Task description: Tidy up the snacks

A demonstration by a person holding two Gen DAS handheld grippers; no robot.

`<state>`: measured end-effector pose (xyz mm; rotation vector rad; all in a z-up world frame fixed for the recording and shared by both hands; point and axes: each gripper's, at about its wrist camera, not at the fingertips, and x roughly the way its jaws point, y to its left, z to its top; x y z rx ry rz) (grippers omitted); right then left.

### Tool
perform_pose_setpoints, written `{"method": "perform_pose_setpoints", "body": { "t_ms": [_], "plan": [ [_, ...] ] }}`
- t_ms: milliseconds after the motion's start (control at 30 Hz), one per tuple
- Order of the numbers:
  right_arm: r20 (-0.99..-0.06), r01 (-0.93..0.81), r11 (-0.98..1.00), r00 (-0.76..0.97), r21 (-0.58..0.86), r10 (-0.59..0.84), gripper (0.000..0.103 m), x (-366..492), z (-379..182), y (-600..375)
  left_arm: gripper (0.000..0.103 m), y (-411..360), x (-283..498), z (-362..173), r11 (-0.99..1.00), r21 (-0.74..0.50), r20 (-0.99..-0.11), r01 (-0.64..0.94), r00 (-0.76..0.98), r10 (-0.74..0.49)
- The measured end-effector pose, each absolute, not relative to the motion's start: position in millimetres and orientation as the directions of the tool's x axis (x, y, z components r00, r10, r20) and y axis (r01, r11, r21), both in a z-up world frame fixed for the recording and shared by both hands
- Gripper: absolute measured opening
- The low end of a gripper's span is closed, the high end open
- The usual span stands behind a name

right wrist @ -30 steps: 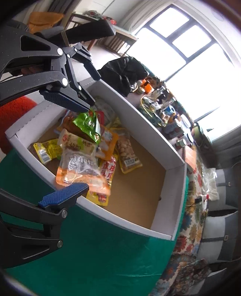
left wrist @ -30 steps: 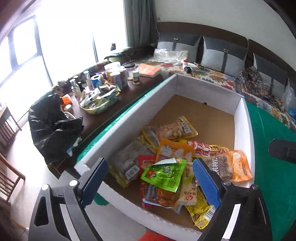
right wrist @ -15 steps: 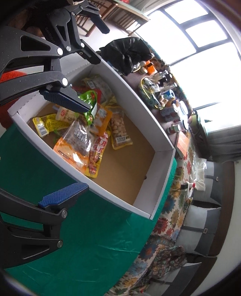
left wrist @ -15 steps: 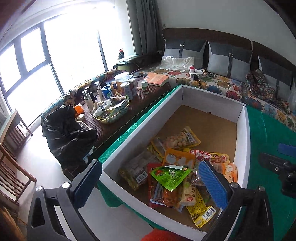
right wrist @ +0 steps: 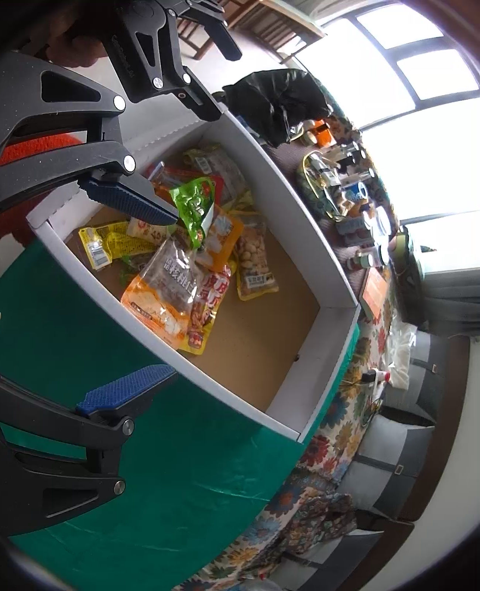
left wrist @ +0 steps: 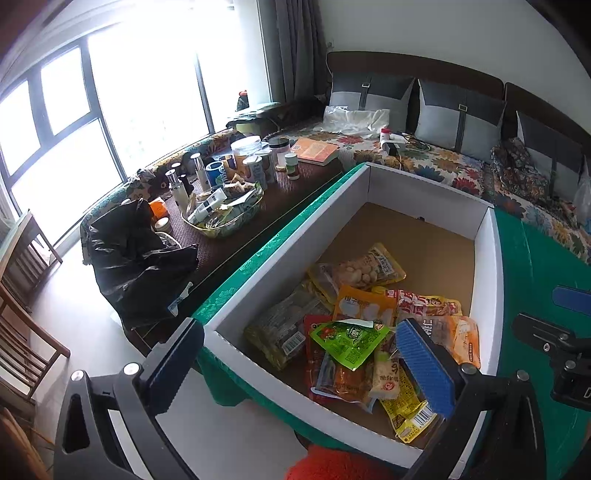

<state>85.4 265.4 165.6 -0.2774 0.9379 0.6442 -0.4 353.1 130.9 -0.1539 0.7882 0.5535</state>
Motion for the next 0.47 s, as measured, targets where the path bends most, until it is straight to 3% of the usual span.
{"method": "perform_pose_setpoints", "body": {
  "t_ms": [467],
  "plan": [
    [-0.833,-0.643,0.765,0.396,0.05,0.387,0.081,82.4,157.5,273.2,0.103,354.2,-3.1,125.8,0.851,0.026,-0.73,-0.525,0.571,0.375]
  ]
}}
